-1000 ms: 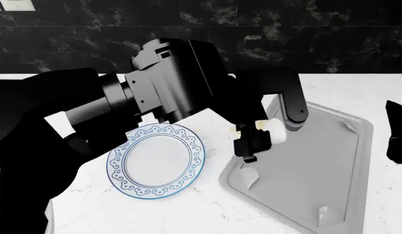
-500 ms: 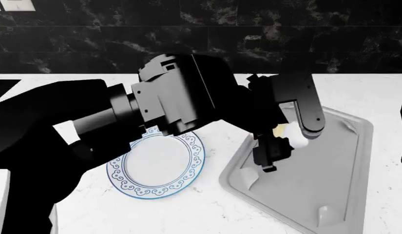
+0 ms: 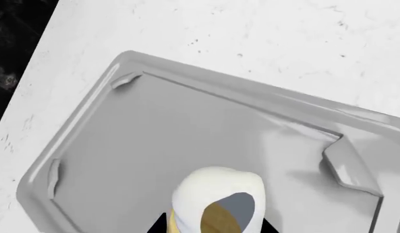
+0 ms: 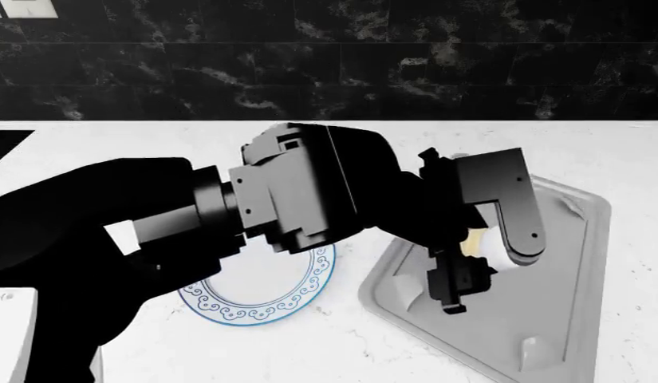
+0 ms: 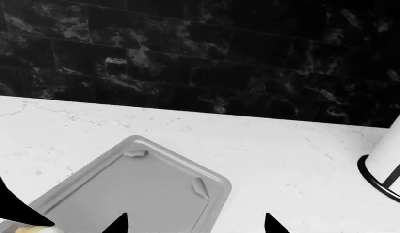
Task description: Move the dessert items from the plate to the tray.
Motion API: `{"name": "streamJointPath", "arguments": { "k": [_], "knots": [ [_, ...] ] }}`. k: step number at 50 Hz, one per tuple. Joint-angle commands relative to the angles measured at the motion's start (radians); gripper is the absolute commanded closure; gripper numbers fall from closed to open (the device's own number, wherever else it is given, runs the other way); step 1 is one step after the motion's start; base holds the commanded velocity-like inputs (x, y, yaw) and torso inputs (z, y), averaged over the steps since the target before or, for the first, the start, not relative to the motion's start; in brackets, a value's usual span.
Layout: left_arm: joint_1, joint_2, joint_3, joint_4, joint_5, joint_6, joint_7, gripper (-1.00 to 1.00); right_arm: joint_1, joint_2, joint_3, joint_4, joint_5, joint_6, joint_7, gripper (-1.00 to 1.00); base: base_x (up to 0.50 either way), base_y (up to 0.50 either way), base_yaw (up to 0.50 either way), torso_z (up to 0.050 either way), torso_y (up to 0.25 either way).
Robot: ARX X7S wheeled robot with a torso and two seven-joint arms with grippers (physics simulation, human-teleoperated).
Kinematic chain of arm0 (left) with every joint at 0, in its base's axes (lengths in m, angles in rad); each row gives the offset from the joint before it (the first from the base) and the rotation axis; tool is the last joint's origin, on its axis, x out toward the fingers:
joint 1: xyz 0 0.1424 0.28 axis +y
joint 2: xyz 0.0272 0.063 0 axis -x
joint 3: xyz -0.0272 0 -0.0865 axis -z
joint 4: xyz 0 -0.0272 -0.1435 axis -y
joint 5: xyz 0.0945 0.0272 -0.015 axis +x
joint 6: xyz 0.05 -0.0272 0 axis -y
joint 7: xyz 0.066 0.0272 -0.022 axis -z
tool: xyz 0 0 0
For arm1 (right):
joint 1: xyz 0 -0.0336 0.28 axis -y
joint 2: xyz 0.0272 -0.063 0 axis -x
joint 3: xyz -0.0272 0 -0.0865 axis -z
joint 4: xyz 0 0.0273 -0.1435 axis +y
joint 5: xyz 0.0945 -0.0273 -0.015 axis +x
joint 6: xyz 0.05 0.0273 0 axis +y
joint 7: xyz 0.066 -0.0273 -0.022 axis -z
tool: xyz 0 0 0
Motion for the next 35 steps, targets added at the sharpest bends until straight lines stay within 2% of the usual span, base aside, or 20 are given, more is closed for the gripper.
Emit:
{"name": "streamJointPath", "arguments": {
  "k": [1,35],
  "knots": [
    [0.036,0.0,-0.005,0.023,0.016,-0.001,-0.033,1.0,-0.032,-0.015,0.047,0.002,0.022,0.023,0.029,-1.0,0.0,0.0,0.0,0.0,0.0],
    [0.102,0.0,-0.006,0.028,0.086,-0.024,-0.022,1.0,-0.077,-0.016,0.106,0.015,0.045,0.051,0.054,-1.0,0.0,0.0,0.0,0.0,0.0]
  ]
}}
